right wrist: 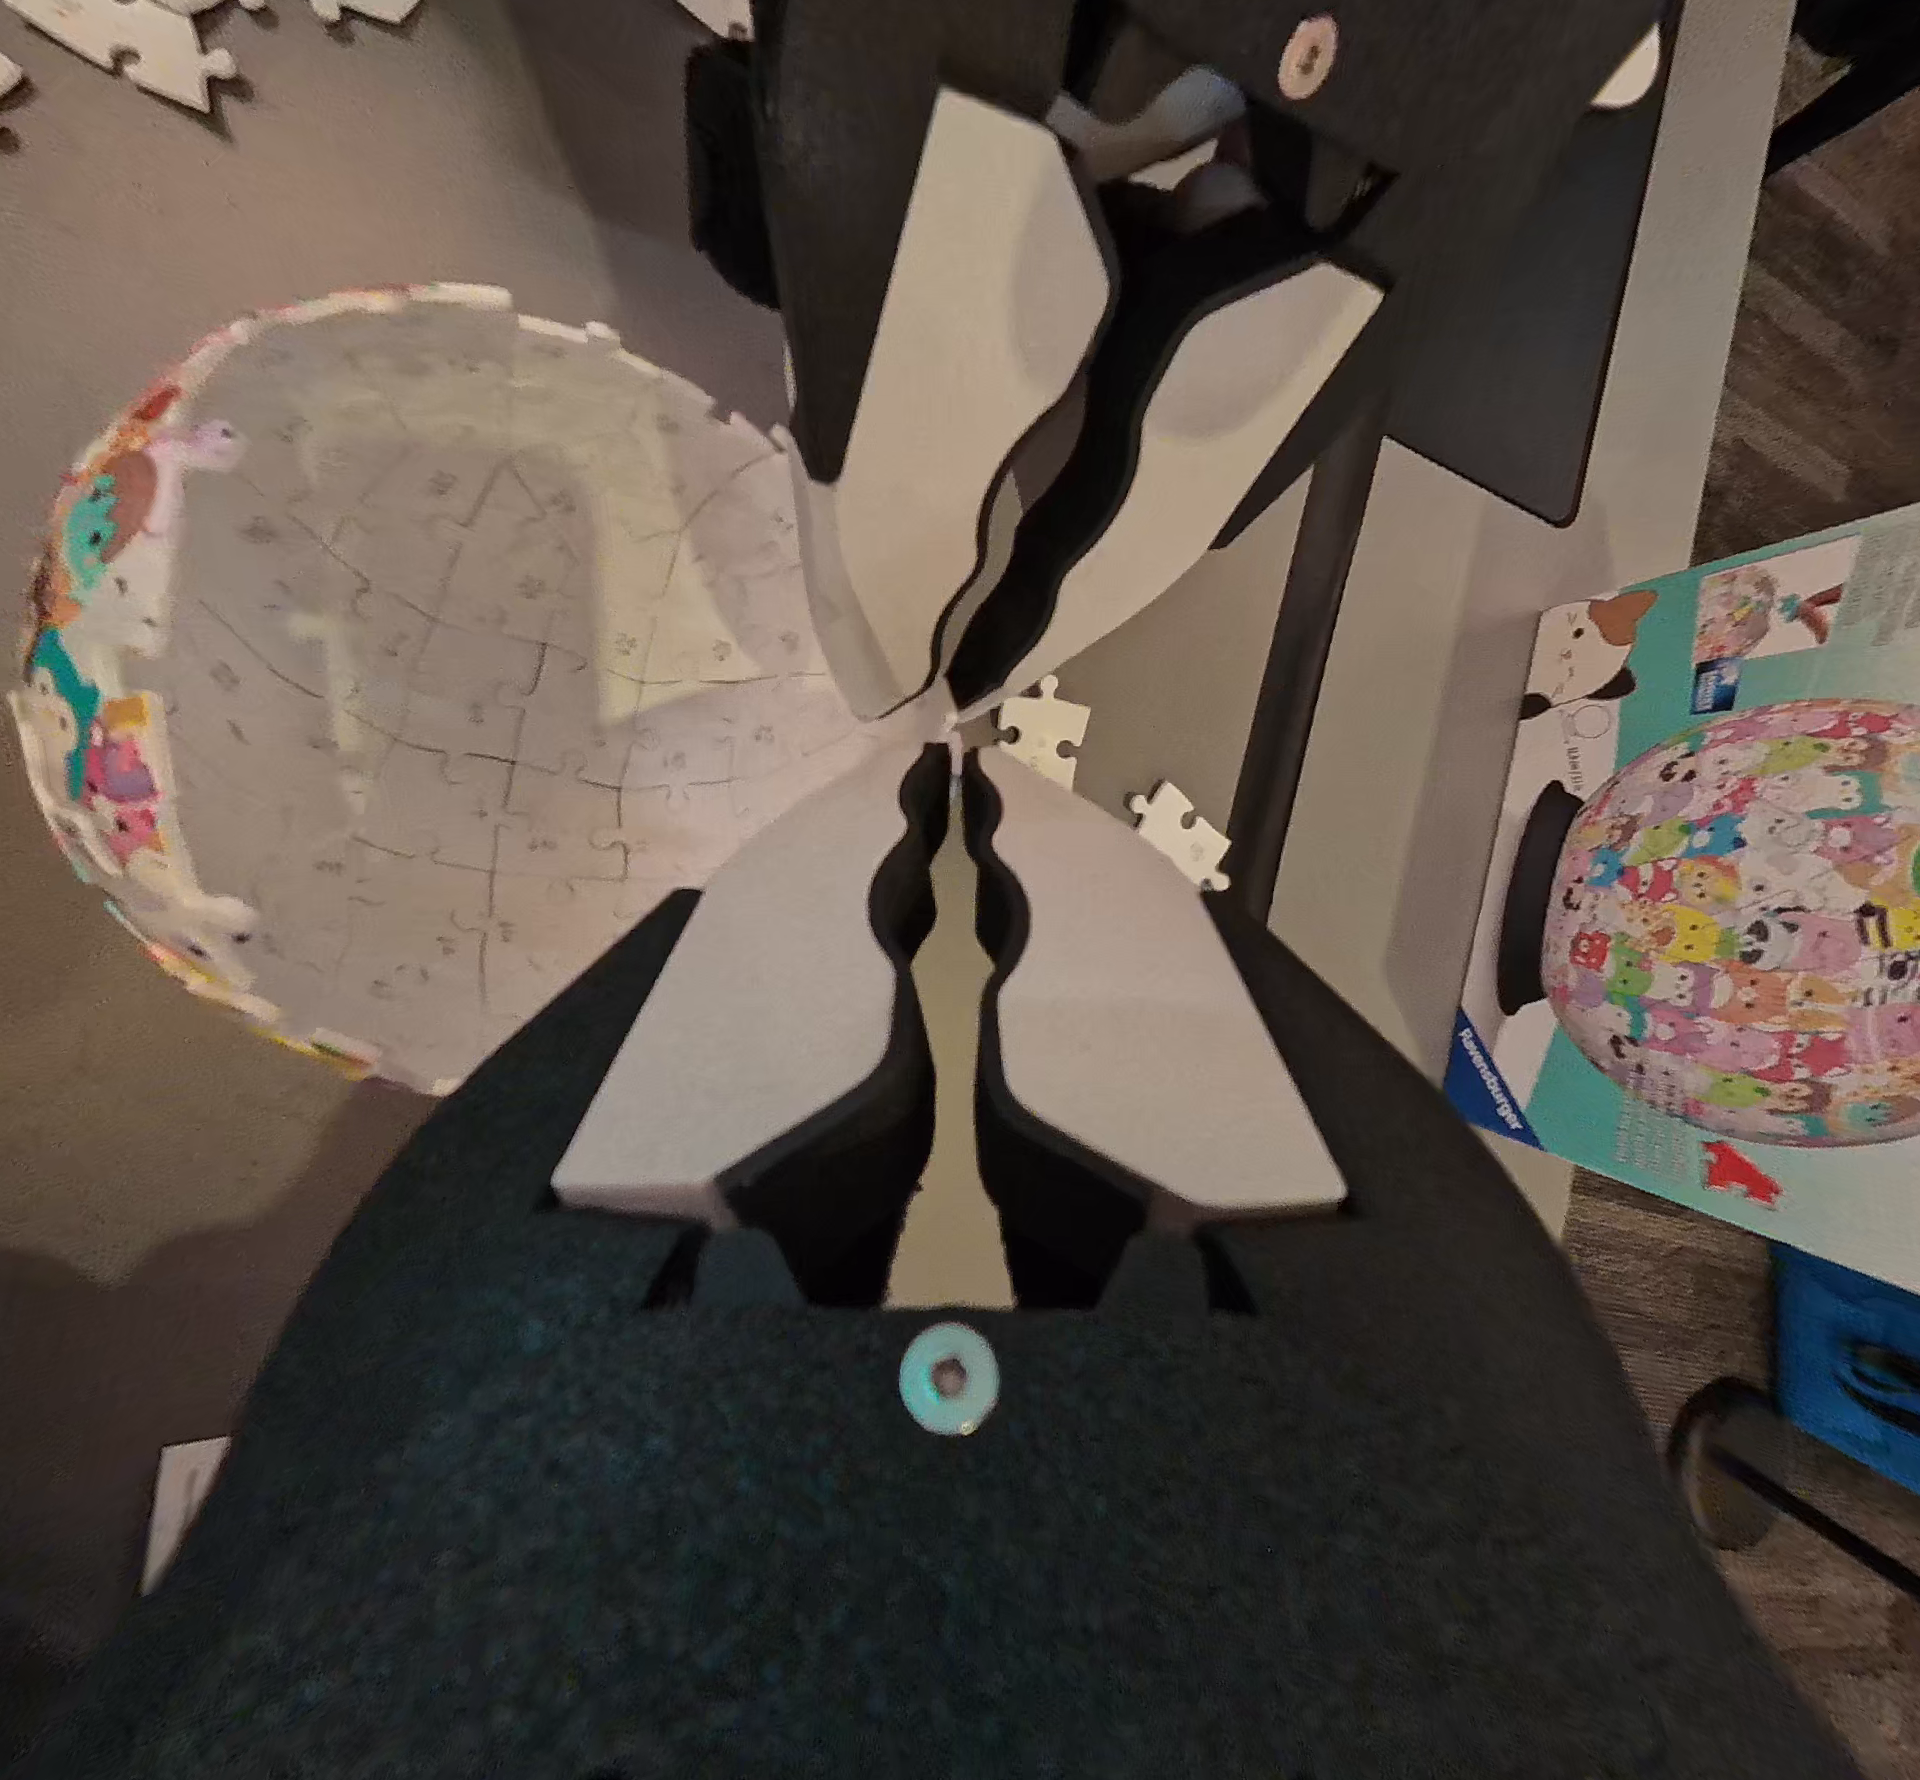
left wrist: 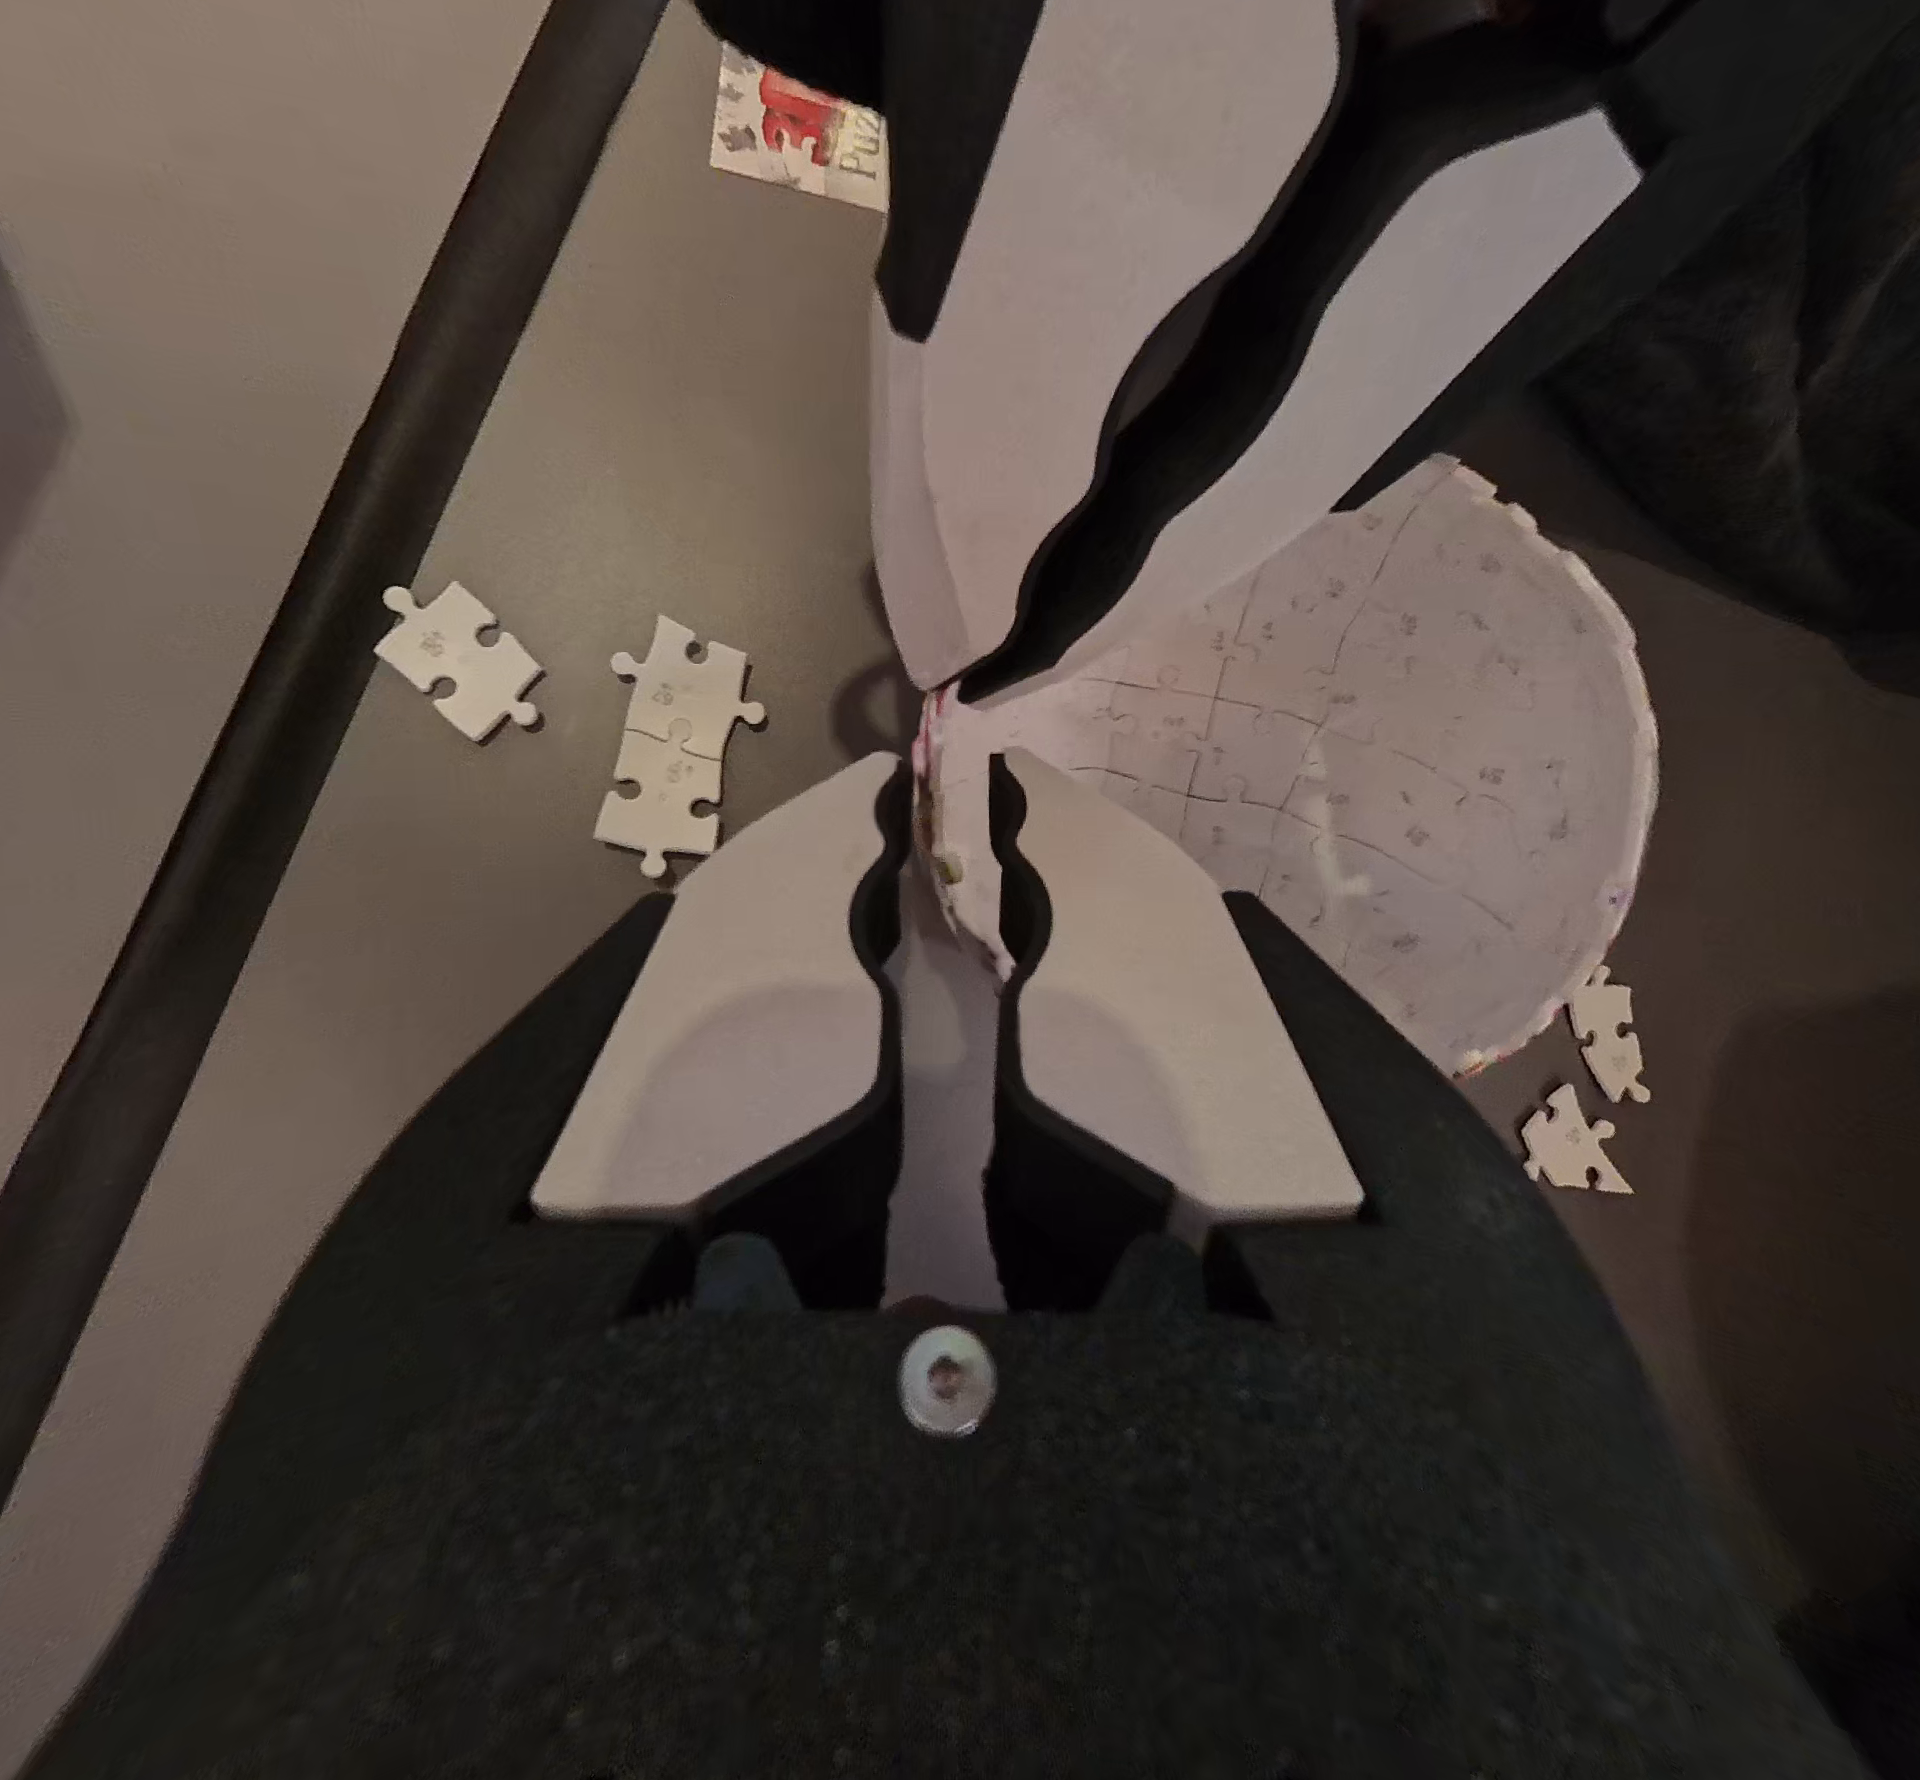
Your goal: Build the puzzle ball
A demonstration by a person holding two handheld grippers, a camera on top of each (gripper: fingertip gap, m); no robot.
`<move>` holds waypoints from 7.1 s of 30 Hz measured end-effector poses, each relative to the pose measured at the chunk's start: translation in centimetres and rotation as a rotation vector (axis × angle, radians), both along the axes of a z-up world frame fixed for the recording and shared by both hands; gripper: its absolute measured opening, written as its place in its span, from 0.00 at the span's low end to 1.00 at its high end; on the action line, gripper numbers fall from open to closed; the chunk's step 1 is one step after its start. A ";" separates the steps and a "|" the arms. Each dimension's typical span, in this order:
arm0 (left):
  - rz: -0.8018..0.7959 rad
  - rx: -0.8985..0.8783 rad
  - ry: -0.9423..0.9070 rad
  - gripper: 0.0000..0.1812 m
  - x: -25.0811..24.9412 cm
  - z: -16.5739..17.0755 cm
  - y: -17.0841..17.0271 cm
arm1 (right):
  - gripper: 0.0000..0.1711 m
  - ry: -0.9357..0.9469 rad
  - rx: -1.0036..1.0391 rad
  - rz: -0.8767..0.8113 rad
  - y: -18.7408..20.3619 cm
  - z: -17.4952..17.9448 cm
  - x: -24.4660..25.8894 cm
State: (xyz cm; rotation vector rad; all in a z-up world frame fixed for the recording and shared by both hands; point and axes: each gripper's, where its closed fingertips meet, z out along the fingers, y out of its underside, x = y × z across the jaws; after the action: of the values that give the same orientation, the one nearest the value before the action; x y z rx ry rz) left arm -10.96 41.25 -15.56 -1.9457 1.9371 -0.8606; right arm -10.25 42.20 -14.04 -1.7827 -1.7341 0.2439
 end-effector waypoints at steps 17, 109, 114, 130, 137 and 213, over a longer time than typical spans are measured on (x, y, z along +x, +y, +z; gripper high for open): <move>0.007 0.069 0.009 0.02 0.0 -0.3 0.5 | 0.01 -0.009 0.031 0.008 0.2 -0.1 0.0; -0.199 -0.471 -0.237 0.01 1.1 -3.1 0.3 | 0.04 -0.150 0.240 -0.071 0.1 0.4 0.3; -0.200 -0.469 -0.235 0.01 1.1 -3.1 0.3 | 0.05 -0.122 0.208 -0.071 -0.1 0.4 0.2; -0.204 -0.465 -0.225 0.01 1.3 -3.4 0.0 | 0.15 -0.025 0.110 -0.174 1.2 2.1 2.2; -0.209 -0.471 -0.234 0.01 1.3 -3.2 -0.1 | 0.20 0.121 -0.054 -0.156 -0.4 3.4 1.8; -0.115 -0.654 -0.435 0.02 -1.4 -0.6 4.4 | 0.10 -0.440 -0.372 0.180 -1.0 -2.5 -1.1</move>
State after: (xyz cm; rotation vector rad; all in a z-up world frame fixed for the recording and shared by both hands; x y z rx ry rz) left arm -12.37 45.66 -16.18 -1.7229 1.6338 -1.9551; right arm -11.35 41.15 -16.58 -2.0566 -2.2869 0.2799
